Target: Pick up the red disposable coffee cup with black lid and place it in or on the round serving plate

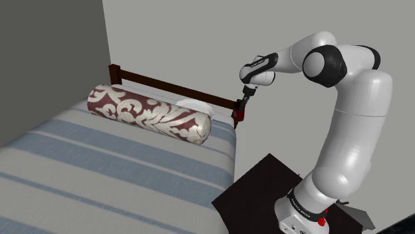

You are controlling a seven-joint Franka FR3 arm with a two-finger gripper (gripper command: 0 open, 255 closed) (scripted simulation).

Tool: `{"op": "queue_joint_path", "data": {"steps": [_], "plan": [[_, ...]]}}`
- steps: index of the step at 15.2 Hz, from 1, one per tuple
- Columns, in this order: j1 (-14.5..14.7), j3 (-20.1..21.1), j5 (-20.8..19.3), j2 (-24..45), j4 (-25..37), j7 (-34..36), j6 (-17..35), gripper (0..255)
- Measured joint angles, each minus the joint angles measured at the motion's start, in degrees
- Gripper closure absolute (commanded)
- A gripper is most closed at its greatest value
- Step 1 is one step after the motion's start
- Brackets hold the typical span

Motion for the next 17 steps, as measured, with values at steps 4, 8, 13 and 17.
{"op": "queue_joint_path", "data": {"steps": [4,8,13,17], "plan": [[0.38,-0.50,-1.04,-1.90,0.71,0.70,-2.47,255],[1.23,-0.29,-1.50,-2.10,2.91,2.31,-4.79,255],[3.60,1.50,-0.99,2.19,11.09,7.09,-8.68,255],[5.15,2.99,-0.29,7.32,19.42,10.86,-11.90,255]]}}
